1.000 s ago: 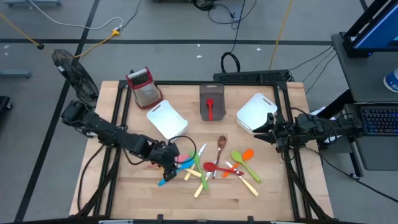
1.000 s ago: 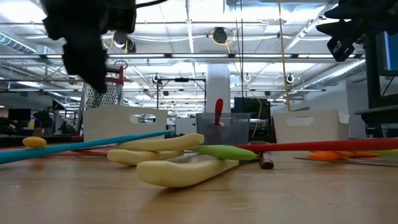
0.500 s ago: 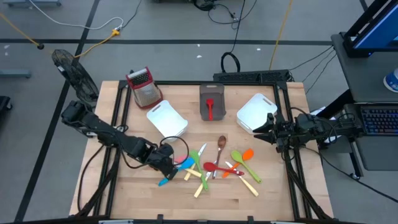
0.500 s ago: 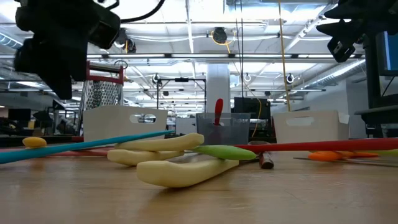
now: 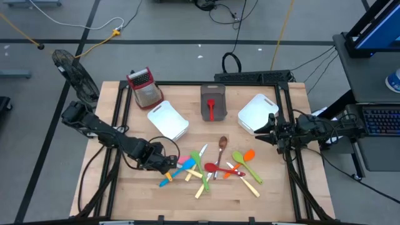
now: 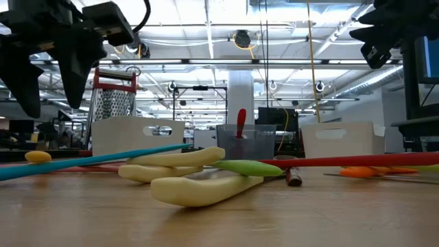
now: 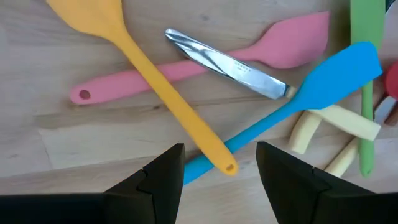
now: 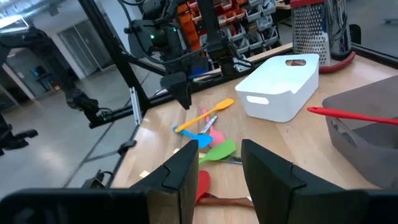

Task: Pick & Place Kitchen Items
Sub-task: Put the yellow spatula into the black bin

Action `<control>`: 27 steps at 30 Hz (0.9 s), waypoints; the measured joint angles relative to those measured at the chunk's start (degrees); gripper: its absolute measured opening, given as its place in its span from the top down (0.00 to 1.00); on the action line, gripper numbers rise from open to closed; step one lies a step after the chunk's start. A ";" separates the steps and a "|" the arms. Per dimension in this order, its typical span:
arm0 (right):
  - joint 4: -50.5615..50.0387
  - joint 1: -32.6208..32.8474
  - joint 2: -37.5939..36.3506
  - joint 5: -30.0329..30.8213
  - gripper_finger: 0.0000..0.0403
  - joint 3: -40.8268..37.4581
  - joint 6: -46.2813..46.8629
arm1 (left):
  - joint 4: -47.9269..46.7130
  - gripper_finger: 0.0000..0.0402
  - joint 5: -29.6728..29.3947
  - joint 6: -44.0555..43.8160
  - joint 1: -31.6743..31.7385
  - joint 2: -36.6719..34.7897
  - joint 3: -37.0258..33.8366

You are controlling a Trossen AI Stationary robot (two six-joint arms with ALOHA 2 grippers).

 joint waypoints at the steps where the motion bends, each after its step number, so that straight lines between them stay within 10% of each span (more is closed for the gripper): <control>1: 0.05 0.01 0.00 0.00 0.72 0.00 -0.10 | -0.02 0.49 -0.01 -0.26 0.00 0.00 0.00; 27: 0.44 0.01 -0.02 0.00 0.72 0.00 -1.01 | -3.76 0.49 0.71 -6.12 -0.15 1.58 -0.05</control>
